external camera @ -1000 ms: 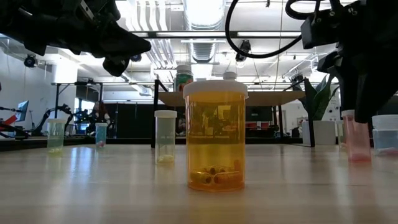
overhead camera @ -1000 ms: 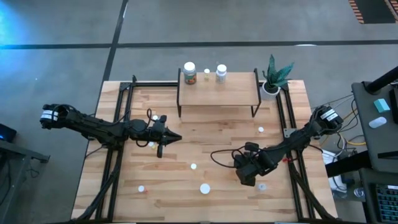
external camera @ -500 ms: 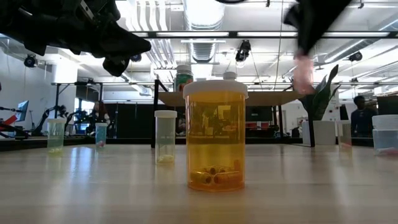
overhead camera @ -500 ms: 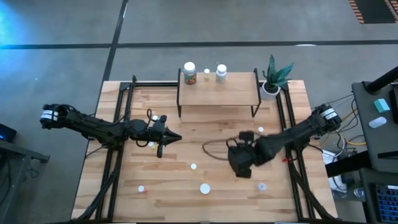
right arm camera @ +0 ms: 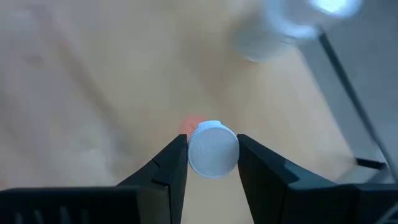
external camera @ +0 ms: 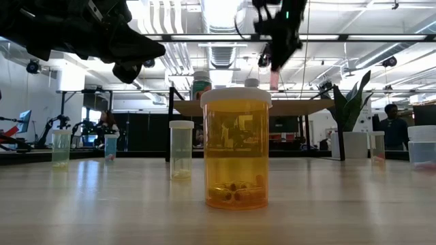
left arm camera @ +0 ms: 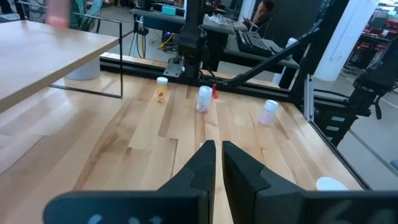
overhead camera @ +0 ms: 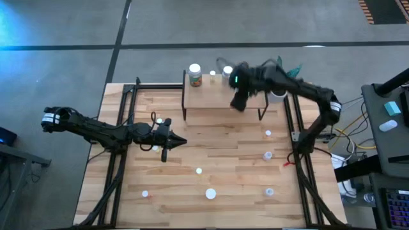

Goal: Pick and place medicine bottles onto shelf by color
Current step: Put the bottom right pink pill bottle on the shelf

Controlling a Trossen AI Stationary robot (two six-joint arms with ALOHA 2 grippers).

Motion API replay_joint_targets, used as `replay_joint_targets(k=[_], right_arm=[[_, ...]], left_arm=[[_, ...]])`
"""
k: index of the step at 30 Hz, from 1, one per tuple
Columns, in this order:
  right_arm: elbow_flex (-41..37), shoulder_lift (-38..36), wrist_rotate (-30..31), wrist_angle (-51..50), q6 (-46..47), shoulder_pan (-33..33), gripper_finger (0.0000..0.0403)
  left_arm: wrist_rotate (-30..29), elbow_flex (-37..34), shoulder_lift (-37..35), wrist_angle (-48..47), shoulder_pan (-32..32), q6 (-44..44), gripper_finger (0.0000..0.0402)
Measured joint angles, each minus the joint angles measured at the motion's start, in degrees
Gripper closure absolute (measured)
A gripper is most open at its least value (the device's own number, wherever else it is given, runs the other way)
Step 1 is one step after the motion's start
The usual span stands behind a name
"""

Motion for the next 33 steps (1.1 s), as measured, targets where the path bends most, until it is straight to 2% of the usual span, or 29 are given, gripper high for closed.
replay_joint_targets(k=[4,9,17,33], right_arm=[[0.14,1.96,-2.03,2.43,-2.44,-9.58,0.0287],[0.18,4.1,-6.1,3.9,-3.82,-15.02,0.0281],[0.18,6.26,-6.01,9.02,-5.82,-15.45,0.0285],[0.18,6.6,-4.28,9.29,-7.24,-15.73,0.0267]], left_arm=[[-0.02,0.0,0.01,0.02,0.0,-0.04,0.0391],[-0.02,0.0,0.02,1.14,0.0,-0.02,0.0391],[-0.01,0.0,0.02,1.58,0.0,-0.04,0.0391],[0.03,0.0,0.02,1.6,-0.02,-0.03,0.0391]])
